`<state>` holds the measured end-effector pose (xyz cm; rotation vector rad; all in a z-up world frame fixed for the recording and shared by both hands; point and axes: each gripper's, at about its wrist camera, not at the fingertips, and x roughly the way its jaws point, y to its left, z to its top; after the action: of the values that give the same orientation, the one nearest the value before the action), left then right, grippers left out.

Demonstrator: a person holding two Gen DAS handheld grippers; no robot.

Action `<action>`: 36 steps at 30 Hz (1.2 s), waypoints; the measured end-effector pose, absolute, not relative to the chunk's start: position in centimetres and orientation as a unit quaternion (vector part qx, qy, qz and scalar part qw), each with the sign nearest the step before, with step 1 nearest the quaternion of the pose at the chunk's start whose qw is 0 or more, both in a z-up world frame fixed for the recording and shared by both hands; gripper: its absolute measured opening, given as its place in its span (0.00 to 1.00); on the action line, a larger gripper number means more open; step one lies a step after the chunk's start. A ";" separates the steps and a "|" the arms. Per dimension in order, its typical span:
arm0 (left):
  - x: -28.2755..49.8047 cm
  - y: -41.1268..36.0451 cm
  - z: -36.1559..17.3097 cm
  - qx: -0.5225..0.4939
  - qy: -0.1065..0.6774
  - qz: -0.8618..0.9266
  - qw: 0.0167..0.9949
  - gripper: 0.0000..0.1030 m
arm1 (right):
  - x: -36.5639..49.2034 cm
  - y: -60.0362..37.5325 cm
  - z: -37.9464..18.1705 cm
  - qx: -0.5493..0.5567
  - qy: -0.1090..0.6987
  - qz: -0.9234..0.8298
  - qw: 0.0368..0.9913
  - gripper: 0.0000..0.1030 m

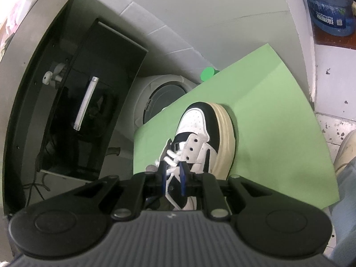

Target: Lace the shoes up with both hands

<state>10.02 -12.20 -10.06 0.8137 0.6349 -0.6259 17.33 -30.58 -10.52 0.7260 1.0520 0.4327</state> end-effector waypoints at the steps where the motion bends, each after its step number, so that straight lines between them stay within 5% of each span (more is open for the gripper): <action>1: 10.1 -12.3 -10.3 0.385 0.301 -0.294 0.821 0.04 | 17.4 -30.5 -10.6 0.338 0.488 0.201 0.779 0.15; 25: 12.1 -11.1 -10.9 0.236 0.373 -0.322 0.838 0.04 | 17.7 -30.5 -11.3 0.370 0.493 0.206 0.760 0.15; 36: 10.5 -10.5 -10.3 0.276 0.357 -0.301 0.840 0.04 | 18.0 -30.2 -11.5 0.390 0.486 0.221 0.750 0.15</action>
<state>10.46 -10.50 -10.28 0.5843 0.7538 -0.6359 17.96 -30.18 -11.45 0.8532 1.0628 0.4840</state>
